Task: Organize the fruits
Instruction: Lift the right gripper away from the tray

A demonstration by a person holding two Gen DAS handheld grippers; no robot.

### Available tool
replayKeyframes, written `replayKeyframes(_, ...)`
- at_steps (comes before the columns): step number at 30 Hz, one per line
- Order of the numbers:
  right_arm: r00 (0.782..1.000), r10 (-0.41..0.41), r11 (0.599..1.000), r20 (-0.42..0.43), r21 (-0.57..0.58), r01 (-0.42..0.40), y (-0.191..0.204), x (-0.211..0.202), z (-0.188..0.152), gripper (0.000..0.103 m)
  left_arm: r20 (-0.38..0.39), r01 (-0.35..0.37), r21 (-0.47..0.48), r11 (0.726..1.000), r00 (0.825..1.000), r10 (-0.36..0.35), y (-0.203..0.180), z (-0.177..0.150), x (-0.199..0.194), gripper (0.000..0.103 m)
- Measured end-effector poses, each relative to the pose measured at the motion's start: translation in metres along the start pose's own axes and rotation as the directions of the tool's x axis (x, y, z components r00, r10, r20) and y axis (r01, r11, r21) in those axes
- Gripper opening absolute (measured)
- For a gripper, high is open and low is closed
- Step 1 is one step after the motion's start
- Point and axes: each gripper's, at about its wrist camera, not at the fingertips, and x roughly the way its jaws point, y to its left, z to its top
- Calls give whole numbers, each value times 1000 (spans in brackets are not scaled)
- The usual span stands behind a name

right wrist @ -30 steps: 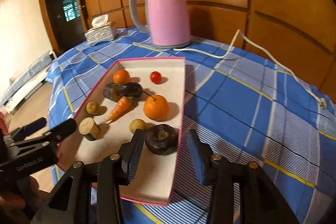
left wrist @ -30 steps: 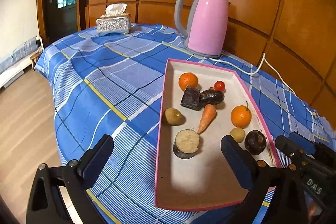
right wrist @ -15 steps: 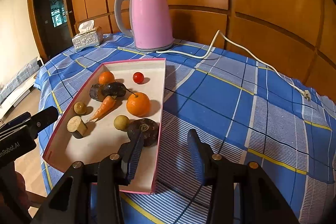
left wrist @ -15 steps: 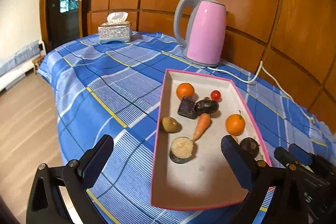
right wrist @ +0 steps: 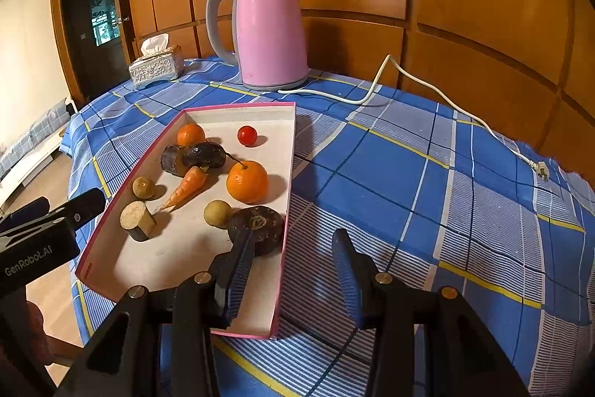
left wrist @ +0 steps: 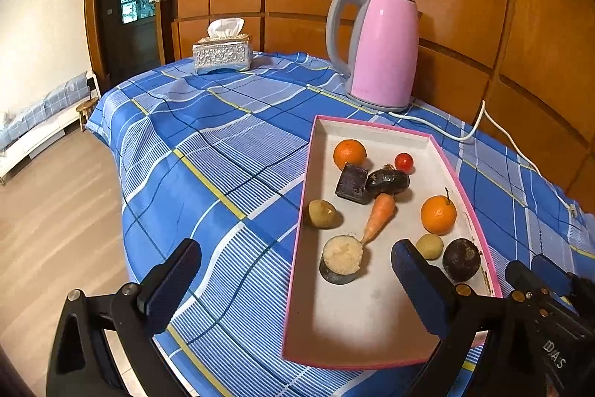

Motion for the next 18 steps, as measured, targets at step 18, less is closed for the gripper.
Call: replayKeyframes(18, 1000, -4, 1000, 2, -20, 4, 5, -1, 2, 44, 1, 15, -6, 1000, 1000, -15, 0, 1, -1, 103)
